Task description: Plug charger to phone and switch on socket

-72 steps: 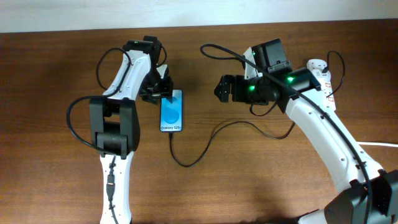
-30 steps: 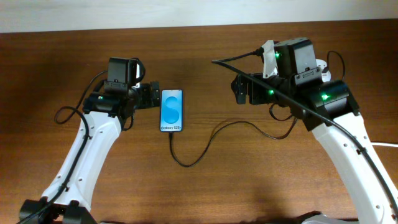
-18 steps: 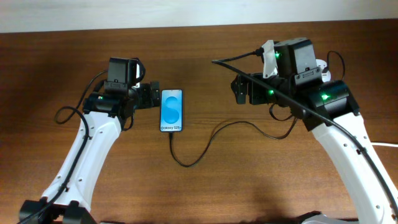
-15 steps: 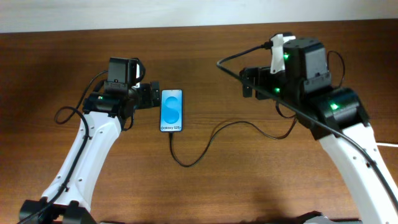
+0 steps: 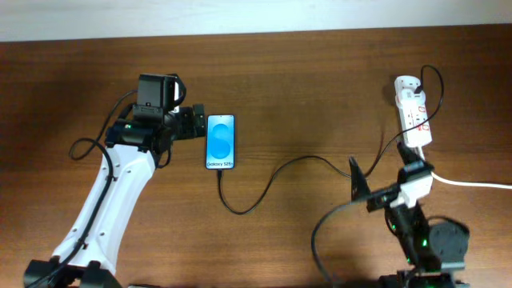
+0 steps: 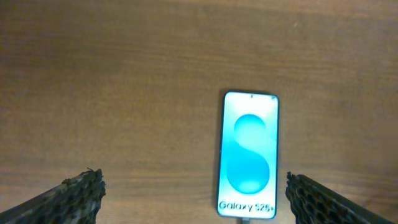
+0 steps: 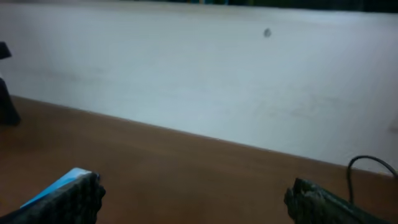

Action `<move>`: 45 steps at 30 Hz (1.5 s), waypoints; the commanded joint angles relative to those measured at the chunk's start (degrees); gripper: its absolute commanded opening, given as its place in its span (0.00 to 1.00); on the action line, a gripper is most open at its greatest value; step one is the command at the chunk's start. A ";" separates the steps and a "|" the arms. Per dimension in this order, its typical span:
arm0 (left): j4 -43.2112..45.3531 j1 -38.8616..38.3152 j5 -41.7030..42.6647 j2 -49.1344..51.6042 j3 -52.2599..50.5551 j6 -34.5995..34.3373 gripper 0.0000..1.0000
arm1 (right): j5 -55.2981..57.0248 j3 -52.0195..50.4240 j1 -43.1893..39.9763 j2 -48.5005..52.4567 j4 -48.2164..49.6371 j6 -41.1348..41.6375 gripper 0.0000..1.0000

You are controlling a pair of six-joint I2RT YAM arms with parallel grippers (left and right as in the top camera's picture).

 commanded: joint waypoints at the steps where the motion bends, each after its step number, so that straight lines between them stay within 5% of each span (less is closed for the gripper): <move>1: 0.09 -0.07 -0.44 -0.98 -0.22 -0.33 0.99 | 3.15 -6.40 -0.42 -8.04 -0.04 0.13 0.98; 7: 0.09 -0.07 -0.44 -0.98 -0.22 -0.33 0.99 | 3.08 -14.64 -0.37 -17.68 -0.31 0.13 0.98; 12: 0.09 -0.07 -0.44 -0.98 -0.22 -0.33 0.99 | 4.20 -14.62 -0.37 -17.64 -9.57 0.11 0.98; 36: 0.09 -0.07 -0.46 -0.98 -0.22 -0.33 1.00 | 8.70 -14.62 -0.37 -17.62 -8.02 3.28 0.98; 39: 0.09 -0.07 -0.46 -0.98 -0.22 -0.33 0.99 | 10.86 -5.77 -1.38 -12.61 -9.46 5.97 0.98; 45: 0.11 -0.07 -0.46 -0.98 -0.22 -0.33 0.99 | 5.97 35.78 -7.85 23.85 -30.82 5.92 0.98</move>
